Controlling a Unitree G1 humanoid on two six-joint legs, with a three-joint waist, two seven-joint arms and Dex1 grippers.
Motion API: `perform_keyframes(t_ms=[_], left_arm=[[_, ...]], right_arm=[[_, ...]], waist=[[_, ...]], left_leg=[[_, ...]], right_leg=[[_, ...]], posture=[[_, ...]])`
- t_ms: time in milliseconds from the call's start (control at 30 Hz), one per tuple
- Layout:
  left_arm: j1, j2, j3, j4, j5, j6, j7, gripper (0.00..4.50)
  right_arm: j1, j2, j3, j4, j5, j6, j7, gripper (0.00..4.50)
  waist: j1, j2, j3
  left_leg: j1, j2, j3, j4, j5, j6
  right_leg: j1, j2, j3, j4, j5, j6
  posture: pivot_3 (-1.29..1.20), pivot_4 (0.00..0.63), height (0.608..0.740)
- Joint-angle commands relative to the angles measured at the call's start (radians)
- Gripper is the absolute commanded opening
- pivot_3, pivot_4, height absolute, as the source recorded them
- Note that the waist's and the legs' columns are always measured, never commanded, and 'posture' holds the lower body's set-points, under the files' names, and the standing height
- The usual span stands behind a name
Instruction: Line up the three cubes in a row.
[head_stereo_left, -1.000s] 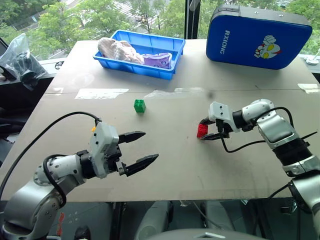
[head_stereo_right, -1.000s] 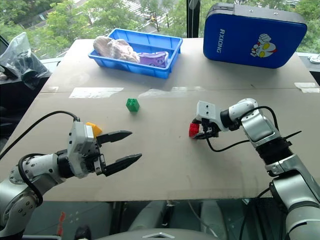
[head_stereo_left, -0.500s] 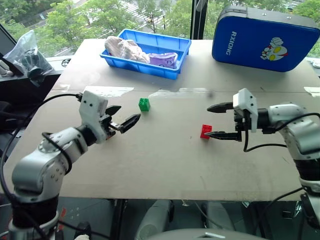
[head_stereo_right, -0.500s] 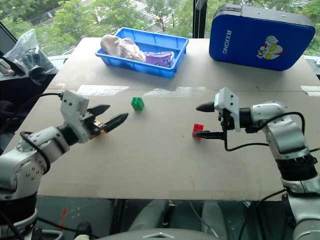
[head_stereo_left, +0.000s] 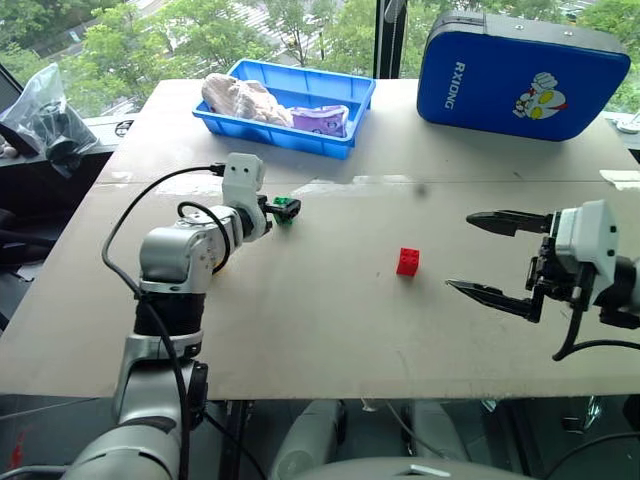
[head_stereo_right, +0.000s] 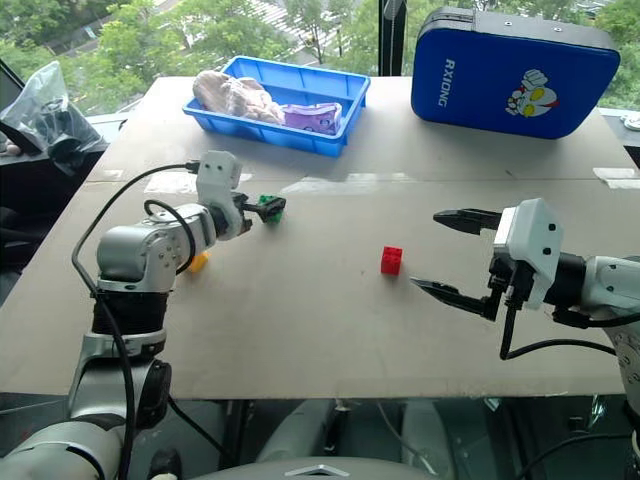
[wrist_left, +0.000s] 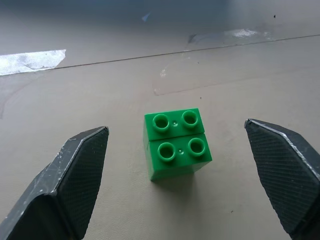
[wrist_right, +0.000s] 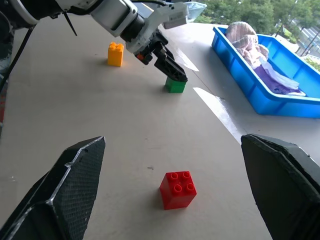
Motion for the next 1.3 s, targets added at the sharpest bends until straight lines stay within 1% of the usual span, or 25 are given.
perform_keyframes(t_ms=[33,100,200,233,267,300,400,433,533,600,667,733,833,1000,1167,1300], left_arm=[[-0.032,-0.035,-0.006,0.07,0.065,-0.085,0.016,4.24],[-0.04,-0.047,-0.007,0.109,0.093,-0.125,0.012,3.6],[-0.041,-0.06,-0.018,0.144,0.12,-0.164,-0.008,2.11],[-0.041,-0.062,-0.019,0.146,0.123,-0.174,-0.016,1.91],[-0.042,-0.063,-0.018,0.148,0.127,-0.181,-0.023,1.54],[-0.041,-0.058,-0.023,0.143,0.132,-0.193,-0.04,1.29],[-0.026,-0.017,-0.036,0.103,0.124,-0.206,-0.131,1.31],[-0.01,0.014,-0.05,0.07,0.113,-0.227,-0.204,1.31],[0.047,0.145,-0.114,-0.04,0.048,-0.314,-0.547,1.31],[0.061,0.216,-0.145,-0.07,0.013,-0.336,-0.725,1.31],[0.063,0.271,-0.188,-0.061,0.021,-0.407,-0.877,1.31],[0.059,0.298,-0.226,-0.042,0.048,-0.481,-0.974,1.31],[0.023,0.286,-0.3,0.035,0.114,-0.617,-1.084,1.31],[-0.057,0.216,-0.383,0.2,0.222,-0.8,-1.155,1.31],[-0.112,0.163,-0.411,0.305,0.28,-0.888,-1.192,1.31],[-0.129,0.147,-0.407,0.359,0.294,-0.932,-1.228,1.31]], right_arm=[[0.032,-0.022,-0.048,-0.054,0.033,0.01,-0.048,4.49],[0.04,-0.029,-0.049,-0.061,0.042,0.01,-0.07,4.5],[0.056,-0.035,-0.056,-0.076,0.057,0.01,-0.097,4.5],[0.061,-0.036,-0.057,-0.079,0.061,0.011,-0.106,4.5],[0.065,-0.037,-0.056,-0.082,0.064,0.011,-0.114,4.5],[0.073,-0.039,-0.056,-0.087,0.066,0.01,-0.12,4.5],[0.094,-0.04,-0.061,-0.105,0.083,0.015,-0.144,4.5],[0.105,-0.039,-0.066,-0.111,0.095,0.019,-0.153,4.5],[0.128,-0.017,-0.079,-0.115,0.112,0.009,-0.19,4.5],[0.144,-0.012,-0.084,-0.115,0.121,-0.012,-0.179,4.5],[0.158,-0.019,-0.075,-0.113,0.116,-0.018,-0.174,4.5],[0.164,-0.02,-0.069,-0.111,0.111,-0.028,-0.175,4.5],[0.186,-0.022,-0.061,-0.12,0.104,-0.05,-0.161,4.5],[0.22,-0.028,-0.064,-0.135,0.109,-0.068,-0.152,4.5],[0.273,-0.034,-0.082,-0.152,0.117,-0.079,-0.132,4.5],[0.292,-0.037,-0.084,-0.157,0.115,-0.093,-0.129,4.5]], waist=[[0.003,-0.001,0.0],[0.001,-0.002,0.001],[0.002,-0.003,0.001],[0.003,-0.003,0.001],[0.004,-0.003,0.001],[0.005,-0.003,0.001],[0.005,-0.003,0.001],[0.003,-0.003,0.001],[-0.008,-0.003,0.001],[-0.007,-0.003,0.001],[-0.005,-0.003,0.001],[-0.003,-0.003,0.001],[-0.002,-0.003,0.001],[-0.002,-0.003,0.001],[-0.008,-0.003,0.001],[-0.011,-0.003,0.001]], left_leg=[[0.0,0.0,0.0,0.001,0.0,0.0],[0.0,0.0,0.0,0.001,0.0,0.0],[-0.001,0.0,0.0,0.002,0.0,0.0],[-0.001,0.0,0.0,0.002,0.0,0.0],[-0.001,0.0,0.0,0.003,0.0,0.0],[-0.001,0.0,0.0,0.003,0.0,0.0],[-0.001,0.0,0.0,0.003,0.0,0.0],[-0.001,0.0,0.0,0.003,0.0,0.0],[-0.001,0.0,0.0,0.002,0.0,0.0],[-0.001,0.0,0.0,0.002,0.0,0.0],[-0.001,0.0,-0.001,0.002,0.0,0.0],[-0.001,0.0,-0.001,0.002,0.0,0.0],[0.0,0.0,-0.001,0.003,0.0,0.0],[-0.001,0.0,-0.002,0.004,0.0,0.0],[-0.001,0.0,-0.002,0.004,0.0,0.0],[-0.001,0.0,-0.002,0.004,0.0,0.0]], right_leg=[[0.0,0.0,0.0,0.0,0.0,0.0],[0.0,0.0,0.0,0.001,0.0,0.0],[0.0,0.0,0.0,0.001,0.0,0.0],[0.0,0.0,0.0,0.001,0.0,0.0],[0.0,0.0,0.0,0.001,0.0,0.0],[0.0,0.0,0.0,0.001,0.0,0.0],[0.0,0.0,-0.001,0.001,0.0,0.0],[0.0,0.0,-0.001,0.001,0.0,0.0],[0.0,0.0,0.0,0.001,0.0,0.0],[0.0,0.0,0.0,0.001,0.0,0.0],[0.0,0.0,-0.001,0.001,0.0,0.0],[0.001,0.0,-0.001,0.001,0.0,0.0],[0.002,0.0,-0.002,0.0,0.0,0.0],[0.002,0.0,-0.003,0.001,0.0,0.0],[0.002,0.0,-0.003,0.001,0.0,0.0],[0.002,0.0,-0.003,0.001,0.0,0.0]], posture=[[0.0,0.15,0.74],[0.0,0.15,0.74],[0.0,0.15,0.74],[0.0,0.15,0.74],[0.0,0.15,0.74],[0.0,0.15,0.74],[0.0,0.15,0.74],[0.0,0.15,0.74],[0.0,0.15,0.74],[0.0,0.15,0.74],[0.0,0.15,0.74],[0.0,0.15,0.74],[0.0,0.15,0.74],[0.0,0.15,0.74],[0.0,0.15,0.74],[0.0,0.15,0.74]])
